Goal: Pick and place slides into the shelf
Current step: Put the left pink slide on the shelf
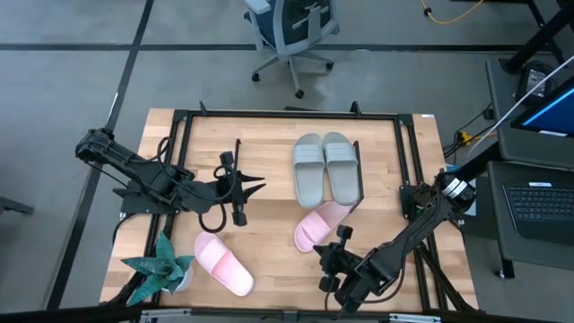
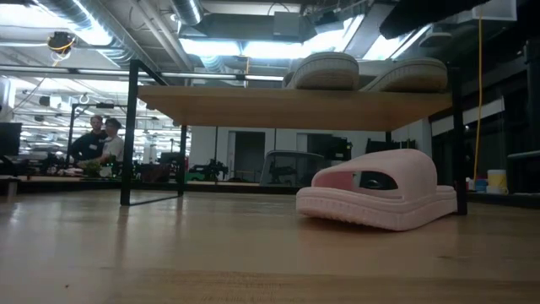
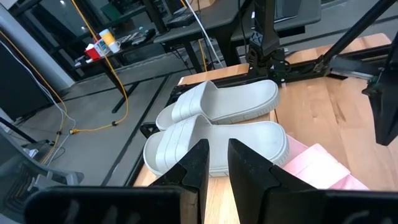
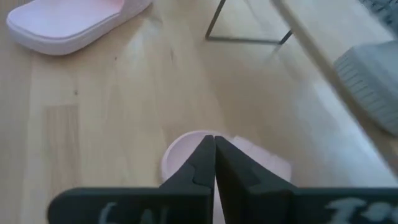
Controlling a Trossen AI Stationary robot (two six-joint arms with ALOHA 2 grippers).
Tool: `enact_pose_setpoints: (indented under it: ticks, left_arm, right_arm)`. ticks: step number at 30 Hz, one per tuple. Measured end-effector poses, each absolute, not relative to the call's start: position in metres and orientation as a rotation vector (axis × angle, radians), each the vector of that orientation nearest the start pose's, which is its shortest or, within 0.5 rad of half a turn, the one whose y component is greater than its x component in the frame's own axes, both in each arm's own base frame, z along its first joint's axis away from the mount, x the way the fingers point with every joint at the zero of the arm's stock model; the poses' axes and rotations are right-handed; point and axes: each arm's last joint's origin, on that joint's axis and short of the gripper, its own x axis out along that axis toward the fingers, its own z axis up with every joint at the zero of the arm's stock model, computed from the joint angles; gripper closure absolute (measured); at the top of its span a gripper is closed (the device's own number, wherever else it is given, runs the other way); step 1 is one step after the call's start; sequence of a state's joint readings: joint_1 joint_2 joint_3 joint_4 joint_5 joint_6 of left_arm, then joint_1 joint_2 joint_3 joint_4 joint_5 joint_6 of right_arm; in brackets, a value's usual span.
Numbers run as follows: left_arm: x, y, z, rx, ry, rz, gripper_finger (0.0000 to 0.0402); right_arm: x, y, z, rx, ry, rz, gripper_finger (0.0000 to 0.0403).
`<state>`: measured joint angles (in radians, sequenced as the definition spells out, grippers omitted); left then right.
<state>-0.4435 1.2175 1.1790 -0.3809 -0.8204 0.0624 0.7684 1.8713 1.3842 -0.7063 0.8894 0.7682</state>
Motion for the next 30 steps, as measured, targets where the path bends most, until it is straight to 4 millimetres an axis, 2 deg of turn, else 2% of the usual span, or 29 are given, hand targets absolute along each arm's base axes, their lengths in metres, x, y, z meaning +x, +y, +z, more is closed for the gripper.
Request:
enact_pose_setpoints:
  ticks: [4, 10, 18, 20, 24, 30]
  left_arm:
    - [0.24, -0.091, 0.366, 0.31, 0.352, 0.361, 0.035]
    - [0.24, -0.091, 0.366, 0.31, 0.352, 0.361, 0.035]
    - [0.238, -0.092, 0.361, 0.294, 0.394, 0.314, 0.035]
    - [0.236, -0.096, 0.352, 0.278, 0.442, 0.255, 0.035]
    - [0.231, -0.105, 0.321, 0.3, 0.509, 0.203, 0.035]
    - [0.224, -0.118, 0.279, 0.281, 0.508, 0.156, 0.035]
  right_arm:
    - [0.289, 0.239, 0.213, -0.084, 0.722, -0.386, 0.0381]
    - [0.296, 0.231, 0.212, -0.069, 0.739, -0.4, 0.0365]
    - [0.301, 0.226, 0.212, -0.077, 0.748, -0.394, 0.0317]
    - [0.301, 0.227, 0.212, -0.067, 0.745, -0.391, 0.0304]
    - [0.301, 0.228, 0.212, -0.056, 0.763, -0.372, 0.0286]
    - [0.304, 0.231, 0.2, -0.042, 0.778, -0.382, 0.0288]
